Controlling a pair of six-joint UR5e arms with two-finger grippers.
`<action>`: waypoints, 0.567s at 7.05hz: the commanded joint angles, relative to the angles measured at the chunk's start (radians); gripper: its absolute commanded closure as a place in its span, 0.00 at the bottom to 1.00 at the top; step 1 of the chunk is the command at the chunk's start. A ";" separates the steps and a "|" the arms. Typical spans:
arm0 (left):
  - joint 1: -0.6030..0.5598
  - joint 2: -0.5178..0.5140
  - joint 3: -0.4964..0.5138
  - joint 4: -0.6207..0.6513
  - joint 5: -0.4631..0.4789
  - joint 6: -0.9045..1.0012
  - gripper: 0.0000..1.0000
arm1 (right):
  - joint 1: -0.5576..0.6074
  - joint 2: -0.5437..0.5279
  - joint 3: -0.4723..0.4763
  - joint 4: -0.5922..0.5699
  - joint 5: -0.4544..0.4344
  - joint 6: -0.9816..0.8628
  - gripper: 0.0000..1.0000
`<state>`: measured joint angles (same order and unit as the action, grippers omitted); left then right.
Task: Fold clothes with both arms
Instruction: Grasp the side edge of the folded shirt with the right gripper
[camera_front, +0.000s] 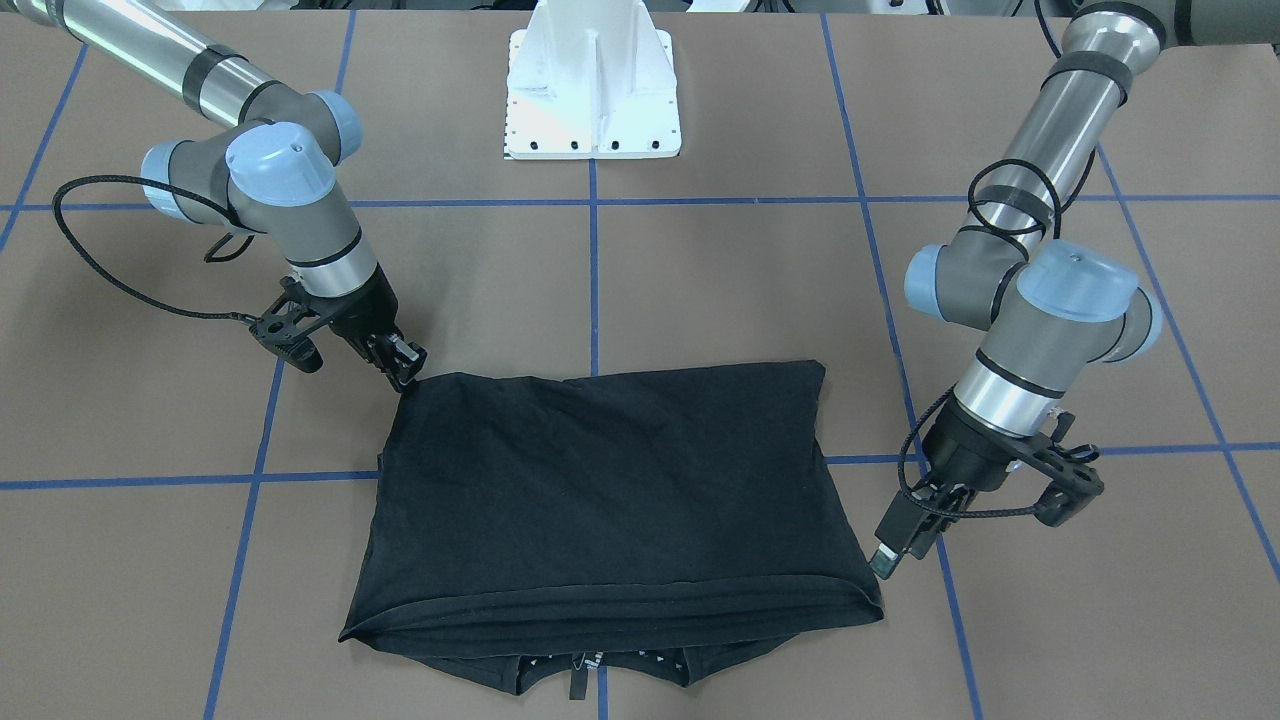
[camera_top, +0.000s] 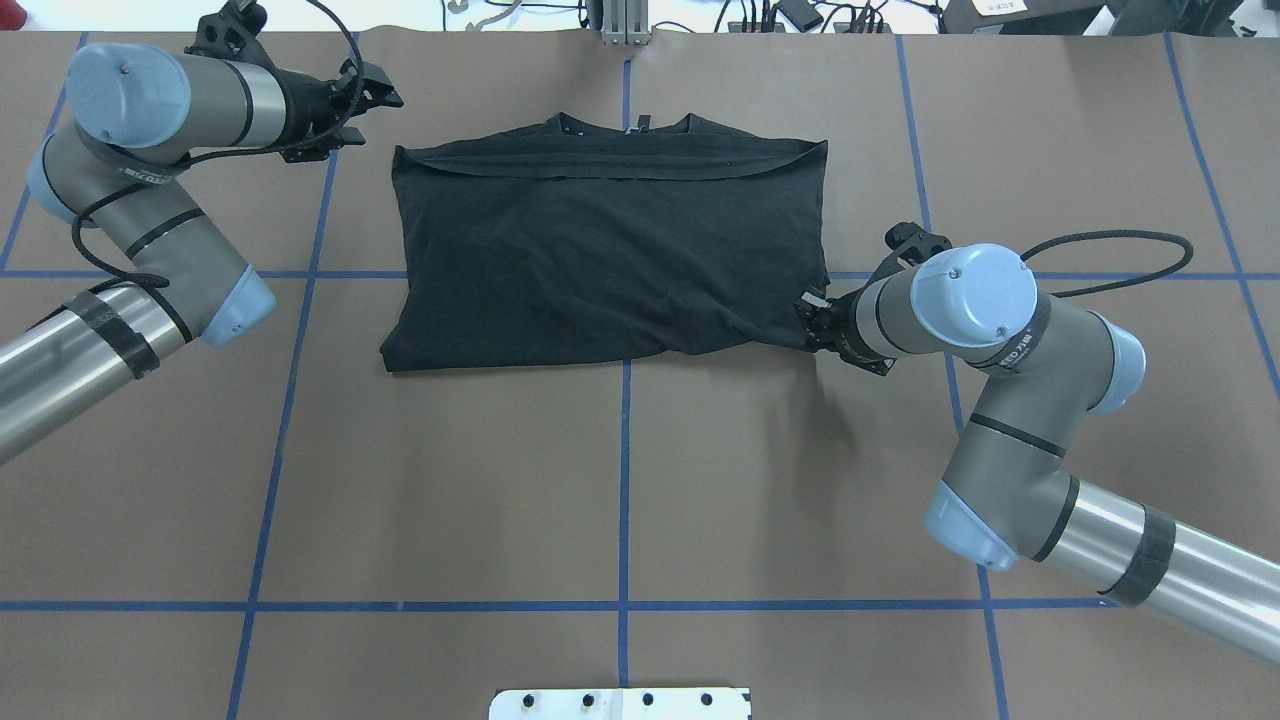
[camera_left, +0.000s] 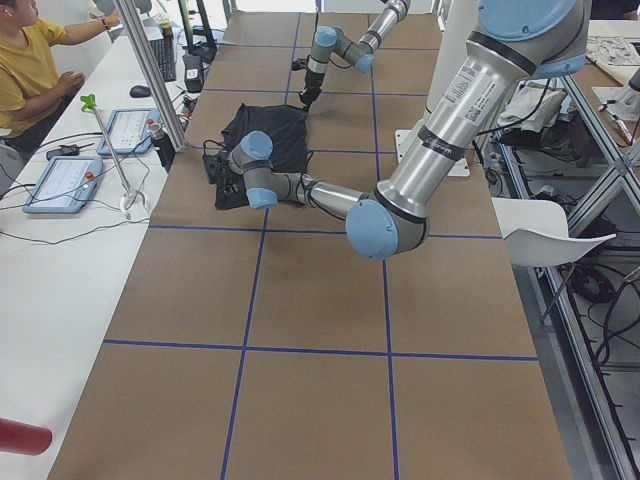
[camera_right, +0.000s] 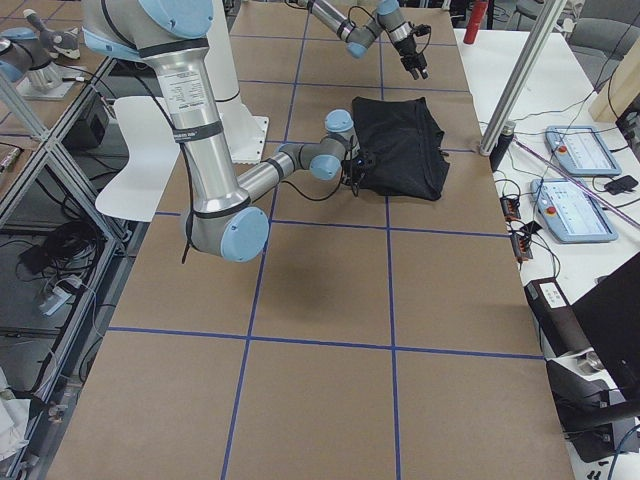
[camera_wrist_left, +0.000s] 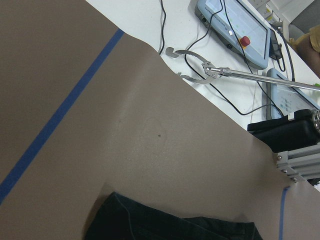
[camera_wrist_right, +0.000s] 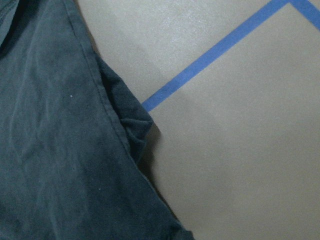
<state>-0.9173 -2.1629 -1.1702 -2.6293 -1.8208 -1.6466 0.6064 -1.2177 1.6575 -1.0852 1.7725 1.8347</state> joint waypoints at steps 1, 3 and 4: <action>0.000 0.000 0.000 0.000 0.000 -0.001 0.24 | 0.001 0.001 0.005 -0.002 0.004 0.000 1.00; 0.000 0.000 0.000 0.000 0.000 -0.001 0.24 | 0.021 -0.005 0.021 -0.002 0.059 0.000 1.00; 0.000 0.000 0.000 0.000 0.000 -0.002 0.24 | 0.030 -0.011 0.039 -0.004 0.088 0.002 1.00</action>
<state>-0.9173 -2.1629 -1.1704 -2.6292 -1.8208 -1.6479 0.6243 -1.2225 1.6795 -1.0879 1.8254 1.8350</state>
